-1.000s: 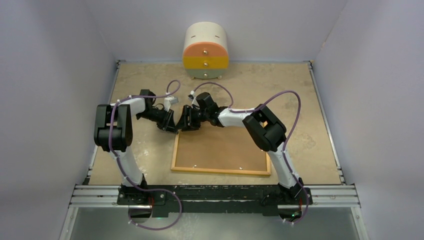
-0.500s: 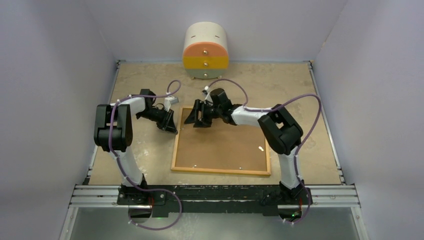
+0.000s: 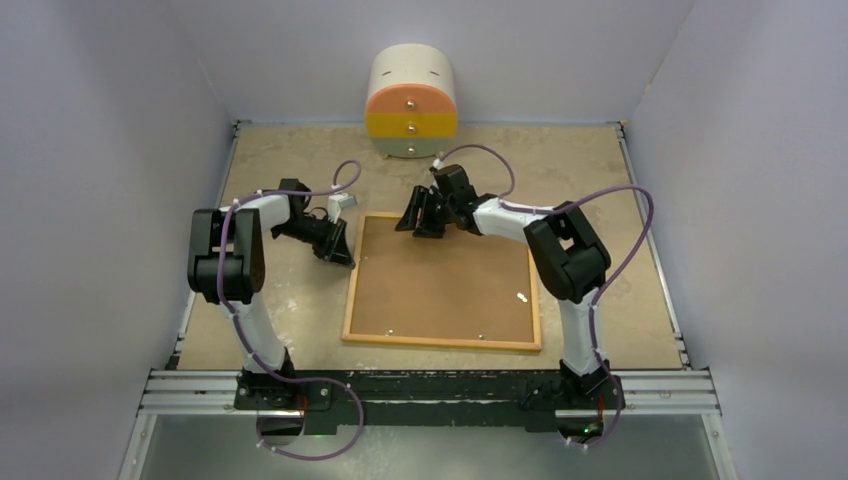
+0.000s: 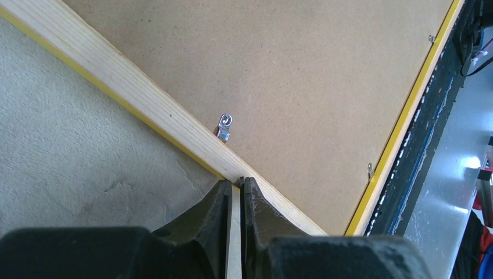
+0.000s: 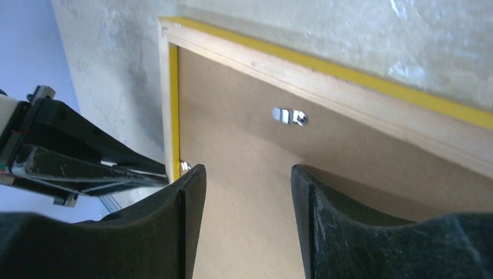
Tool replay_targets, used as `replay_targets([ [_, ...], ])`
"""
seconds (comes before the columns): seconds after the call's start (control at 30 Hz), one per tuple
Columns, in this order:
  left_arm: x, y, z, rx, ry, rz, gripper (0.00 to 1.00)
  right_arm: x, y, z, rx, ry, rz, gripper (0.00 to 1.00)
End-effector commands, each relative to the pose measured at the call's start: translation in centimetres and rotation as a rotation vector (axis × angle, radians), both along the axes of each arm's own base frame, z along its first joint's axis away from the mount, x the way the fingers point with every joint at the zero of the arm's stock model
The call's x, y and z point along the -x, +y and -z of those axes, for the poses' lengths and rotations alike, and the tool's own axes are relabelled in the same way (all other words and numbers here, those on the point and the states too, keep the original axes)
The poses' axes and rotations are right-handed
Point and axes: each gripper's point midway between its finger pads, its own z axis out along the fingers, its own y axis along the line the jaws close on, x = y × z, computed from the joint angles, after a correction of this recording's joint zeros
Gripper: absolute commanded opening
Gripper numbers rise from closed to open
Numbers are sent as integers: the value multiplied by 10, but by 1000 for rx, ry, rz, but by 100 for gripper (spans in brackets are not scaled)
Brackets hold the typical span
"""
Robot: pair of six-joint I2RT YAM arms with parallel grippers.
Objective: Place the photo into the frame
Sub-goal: Install the photo frame at the center of the board.
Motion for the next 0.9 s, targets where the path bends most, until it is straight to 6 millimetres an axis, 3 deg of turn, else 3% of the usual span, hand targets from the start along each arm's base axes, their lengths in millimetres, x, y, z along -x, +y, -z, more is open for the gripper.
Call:
replay_targets([
  [0.0,7,7,16,-59,-20,43,0,-22,4,-5,38,-68,23,56],
  [0.27,7,7,16,-56,-23,46,0,-40,8,1,30,-79,62,50],
  [0.87,10,6,19,-52,-18,55,0,-54,6,4,18,-103,138,41],
])
